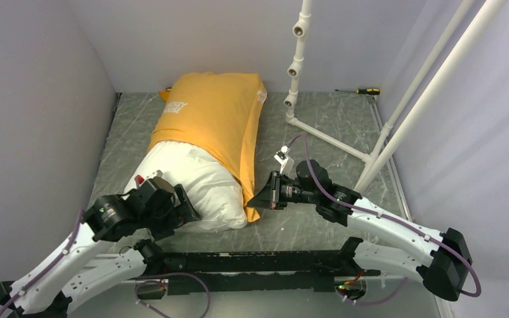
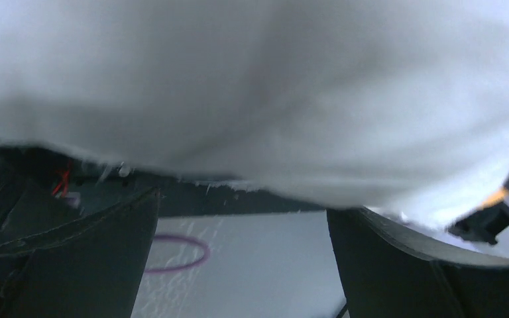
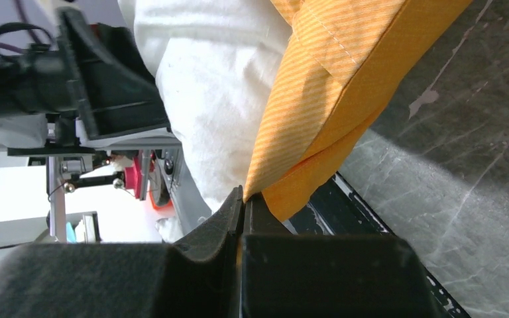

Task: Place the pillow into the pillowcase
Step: Stuff the pillow into the pillowcase.

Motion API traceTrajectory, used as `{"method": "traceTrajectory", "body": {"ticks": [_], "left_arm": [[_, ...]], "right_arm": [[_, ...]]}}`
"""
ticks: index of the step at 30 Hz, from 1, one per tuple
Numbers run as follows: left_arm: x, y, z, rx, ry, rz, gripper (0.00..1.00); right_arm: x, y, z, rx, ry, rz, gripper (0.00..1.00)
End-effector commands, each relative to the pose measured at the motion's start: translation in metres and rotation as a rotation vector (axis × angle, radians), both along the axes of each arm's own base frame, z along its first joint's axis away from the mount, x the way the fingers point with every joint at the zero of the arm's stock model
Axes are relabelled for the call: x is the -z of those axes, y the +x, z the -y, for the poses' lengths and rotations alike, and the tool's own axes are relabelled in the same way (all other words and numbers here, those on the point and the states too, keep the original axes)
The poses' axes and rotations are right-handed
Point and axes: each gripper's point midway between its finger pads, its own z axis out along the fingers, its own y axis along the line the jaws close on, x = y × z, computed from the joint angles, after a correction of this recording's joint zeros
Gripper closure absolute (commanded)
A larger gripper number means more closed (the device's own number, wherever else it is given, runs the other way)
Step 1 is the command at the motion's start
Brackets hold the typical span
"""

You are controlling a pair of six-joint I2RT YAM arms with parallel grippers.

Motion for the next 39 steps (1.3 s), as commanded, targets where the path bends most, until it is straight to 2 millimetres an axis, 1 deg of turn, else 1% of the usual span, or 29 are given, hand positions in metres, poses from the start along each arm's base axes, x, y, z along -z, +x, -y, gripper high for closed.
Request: {"method": "traceTrajectory", "body": {"ticks": [1, 3, 4, 5, 6, 7, 8, 9, 10, 11, 12, 13, 15, 16, 18, 19, 20, 21, 23, 25, 27, 30, 32, 34, 36, 39], "left_arm": [[-0.008, 0.059, 0.031, -0.154, -0.187, 0.231, 0.01], [-0.004, 0.084, 0.042, -0.171, -0.206, 0.322, 0.01], [0.003, 0.097, 0.045, -0.181, -0.186, 0.367, 0.01], [0.004, 0.109, 0.052, -0.168, -0.187, 0.414, 0.01], [0.0, 0.122, 0.059, -0.134, -0.19, 0.474, 0.03], [-0.005, 0.135, 0.064, -0.095, -0.175, 0.536, 0.07], [-0.01, 0.147, 0.068, -0.091, -0.181, 0.566, 0.19], [-0.018, 0.16, 0.07, -0.073, -0.178, 0.604, 0.37], [-0.027, 0.173, 0.07, -0.05, -0.166, 0.65, 0.56], [-0.038, 0.184, 0.067, -0.052, -0.161, 0.675, 0.83], [-0.051, 0.193, 0.065, -0.049, -0.155, 0.707, 0.99], [-0.07, 0.2, 0.062, -0.042, -0.155, 0.751, 1.0], [-0.114, 0.209, 0.059, -0.024, -0.156, 0.872, 1.0], [-0.14, 0.212, 0.057, -0.022, -0.159, 0.948, 1.0], [-0.176, 0.219, 0.054, -0.016, -0.141, 1.041, 1.0], [-0.184, 0.224, 0.056, 0.0, -0.125, 1.059, 1.0], [-0.184, 0.23, 0.06, 0.018, -0.108, 1.055, 1.0], [-0.182, 0.236, 0.065, 0.04, -0.1, 1.049, 1.0], [-0.164, 0.247, 0.078, 0.076, -0.1, 1.01, 1.0], [-0.139, 0.254, 0.089, 0.091, -0.125, 0.981, 1.0], [-0.111, 0.26, 0.095, 0.096, -0.131, 0.982, 1.0], [-0.07, 0.271, 0.099, 0.088, -0.116, 0.958, 1.0], [-0.045, 0.281, 0.102, 0.087, -0.082, 0.92, 1.0], [-0.023, 0.29, 0.107, 0.102, -0.02, 0.884, 1.0], [-0.006, 0.304, 0.107, 0.076, 0.05, 0.837, 1.0], [0.017, 0.32, 0.111, 0.049, 0.093, 0.771, 1.0]], "right_arm": [[-0.026, -0.004, -0.006, -0.036, 0.097, 0.041, 1.0], [-0.022, -0.004, -0.005, -0.033, 0.097, 0.036, 1.0], [-0.021, -0.006, -0.004, -0.034, 0.098, 0.03, 1.0], [-0.019, -0.007, -0.003, -0.034, 0.099, 0.027, 1.0], [-0.015, -0.008, -0.002, -0.036, 0.095, 0.019, 1.0], [-0.013, -0.009, -0.001, -0.036, 0.092, 0.014, 1.0], [-0.011, -0.01, 0.0, -0.036, 0.091, 0.011, 1.0], [-0.007, -0.011, 0.001, -0.037, 0.087, 0.004, 1.0], [-0.005, -0.012, 0.001, -0.036, 0.082, -0.001, 1.0], [-0.002, -0.012, 0.002, -0.035, 0.077, -0.004, 1.0], [-0.001, -0.013, 0.003, -0.036, 0.077, -0.006, 1.0], [-0.001, -0.014, 0.003, -0.041, 0.081, -0.005, 1.0], [-0.006, -0.018, 0.002, -0.068, 0.112, 0.005, 1.0], [-0.011, -0.021, 0.0, -0.09, 0.136, 0.011, 1.0], [-0.024, -0.03, -0.004, -0.157, 0.19, 0.032, 1.0], [-0.032, -0.033, -0.006, -0.187, 0.217, 0.044, 1.0], [-0.041, -0.036, -0.009, -0.212, 0.248, 0.063, 1.0], [-0.05, -0.039, -0.01, -0.233, 0.274, 0.079, 1.0], [-0.068, -0.042, -0.011, -0.26, 0.32, 0.111, 1.0], [-0.089, -0.041, -0.012, -0.255, 0.367, 0.145, 1.0], [-0.112, -0.043, -0.012, -0.265, 0.423, 0.176, 1.0], [-0.148, -0.054, -0.012, -0.327, 0.51, 0.203, 1.0], [-0.164, -0.062, -0.012, -0.357, 0.536, 0.215, 1.0], [-0.172, -0.07, -0.013, -0.391, 0.528, 0.224, 1.0], [-0.175, -0.08, -0.014, -0.427, 0.513, 0.227, 1.0], [-0.181, -0.099, -0.011, -0.497, 0.54, 0.257, 1.0]]}}
